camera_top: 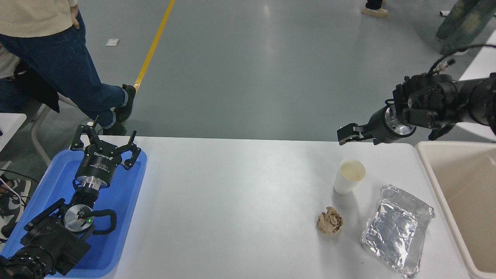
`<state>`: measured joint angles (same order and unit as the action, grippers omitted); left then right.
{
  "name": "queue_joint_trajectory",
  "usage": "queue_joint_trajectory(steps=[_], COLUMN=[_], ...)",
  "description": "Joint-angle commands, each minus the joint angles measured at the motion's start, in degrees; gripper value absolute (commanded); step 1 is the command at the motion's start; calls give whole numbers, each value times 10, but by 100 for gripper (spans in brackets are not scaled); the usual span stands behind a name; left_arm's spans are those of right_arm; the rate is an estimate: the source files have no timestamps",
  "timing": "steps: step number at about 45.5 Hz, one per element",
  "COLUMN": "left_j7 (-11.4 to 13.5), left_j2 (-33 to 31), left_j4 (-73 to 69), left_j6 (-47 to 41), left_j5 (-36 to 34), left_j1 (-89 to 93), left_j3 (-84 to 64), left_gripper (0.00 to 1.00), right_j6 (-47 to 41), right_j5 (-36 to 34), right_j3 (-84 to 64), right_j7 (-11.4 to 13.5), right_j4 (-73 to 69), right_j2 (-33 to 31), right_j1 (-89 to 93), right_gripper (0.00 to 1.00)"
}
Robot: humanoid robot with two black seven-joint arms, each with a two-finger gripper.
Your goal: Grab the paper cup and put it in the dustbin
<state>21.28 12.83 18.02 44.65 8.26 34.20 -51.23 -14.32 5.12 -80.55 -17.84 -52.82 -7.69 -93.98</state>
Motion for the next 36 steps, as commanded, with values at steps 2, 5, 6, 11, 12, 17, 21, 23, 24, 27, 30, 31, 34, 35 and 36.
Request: queue_joint_trajectory(steps=[2,5,6,11,12,17,21,23,24,27,30,31,34,35,36], left_j7=[0,0,0,0,0,0,0,0,0,0,0,0,0,0,0], left_j2=[0,0,0,0,0,0,0,0,0,0,0,0,0,0,0], left_j4=[0,0,0,0,0,0,0,0,0,0,0,0,0,0,0], left_j6=[0,0,0,0,0,0,0,0,0,0,0,1,0,0,0], left_j5=[0,0,0,0,0,0,0,0,0,0,0,0,0,0,0], left_j1=[0,0,0,0,0,0,0,0,0,0,0,0,0,0,0], left_j3=[0,0,0,0,0,0,0,0,0,0,0,0,0,0,0], left_gripper=[100,100,100,100,100,100,100,100,100,100,100,100,100,100,100], right_j6=[54,55,56,66,69,71,72,72,72,73,77,81,98,105,112], right_j5=[-4,-4,-4,-5,-4,-3,-4,1,3,5,5,5,3,1,-2], right_j3=[5,11,14,27,30,36,39,46,50,65,72,73,75,75,76], right_j7=[13,30,35,43,43,45,53,64,69,78,81,81,82,82,82], right_j4=[33,46,52,61,61,62,63,62,62,62,65,65,67,67,67], right_j2=[-7,-13,-14,-19,-21,-26,-26,-26,-26,-26,-26,-26,-26,-26,-26], right_j1=[79,101,107,129,131,137,142,143,147,155,159,160,165,167,168], right_gripper=[100,100,100,98,98,98,98,98,98,98,98,98,98,98,98])
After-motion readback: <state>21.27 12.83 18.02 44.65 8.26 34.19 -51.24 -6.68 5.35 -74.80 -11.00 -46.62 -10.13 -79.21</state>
